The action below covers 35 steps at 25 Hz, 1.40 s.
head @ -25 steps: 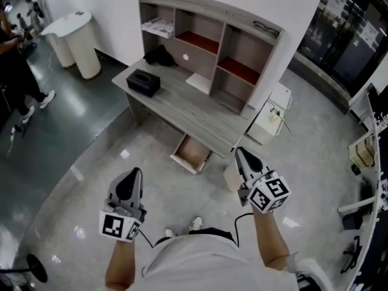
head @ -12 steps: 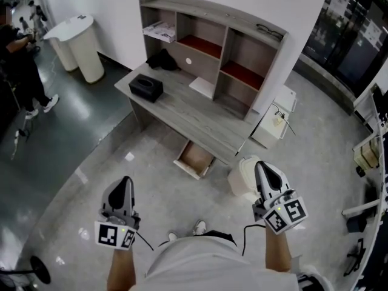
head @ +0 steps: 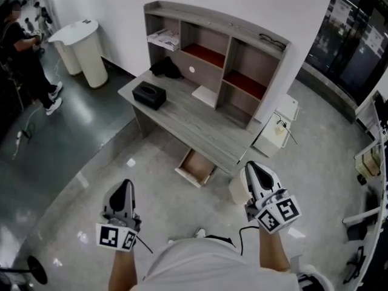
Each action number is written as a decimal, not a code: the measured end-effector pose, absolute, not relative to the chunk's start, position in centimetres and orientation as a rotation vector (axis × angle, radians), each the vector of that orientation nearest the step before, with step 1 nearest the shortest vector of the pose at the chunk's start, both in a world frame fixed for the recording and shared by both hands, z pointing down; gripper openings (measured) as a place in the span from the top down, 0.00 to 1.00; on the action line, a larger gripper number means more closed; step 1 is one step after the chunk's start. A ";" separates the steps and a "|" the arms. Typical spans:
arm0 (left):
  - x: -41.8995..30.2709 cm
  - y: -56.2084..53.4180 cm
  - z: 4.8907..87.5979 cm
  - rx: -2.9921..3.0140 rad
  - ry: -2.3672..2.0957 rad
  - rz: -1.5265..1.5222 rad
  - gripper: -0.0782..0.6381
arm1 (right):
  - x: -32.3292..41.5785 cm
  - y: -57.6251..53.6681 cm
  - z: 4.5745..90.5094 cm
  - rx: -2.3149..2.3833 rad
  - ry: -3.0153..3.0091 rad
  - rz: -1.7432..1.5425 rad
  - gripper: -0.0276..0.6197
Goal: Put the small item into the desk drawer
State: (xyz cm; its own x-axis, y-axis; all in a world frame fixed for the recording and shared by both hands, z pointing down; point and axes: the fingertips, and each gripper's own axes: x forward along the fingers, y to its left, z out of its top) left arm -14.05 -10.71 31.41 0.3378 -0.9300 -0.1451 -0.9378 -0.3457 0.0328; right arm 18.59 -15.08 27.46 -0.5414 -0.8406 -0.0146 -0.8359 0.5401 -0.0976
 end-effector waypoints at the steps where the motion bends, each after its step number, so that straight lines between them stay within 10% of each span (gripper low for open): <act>1: -14.1 -10.8 31.4 -2.521 1.764 0.217 0.87 | 18.5 -15.2 27.5 -1.467 2.704 -0.128 0.92; 35: -15.1 -8.0 32.5 -2.551 1.784 0.204 0.87 | 15.9 -12.5 28.3 -1.479 2.783 -0.039 0.92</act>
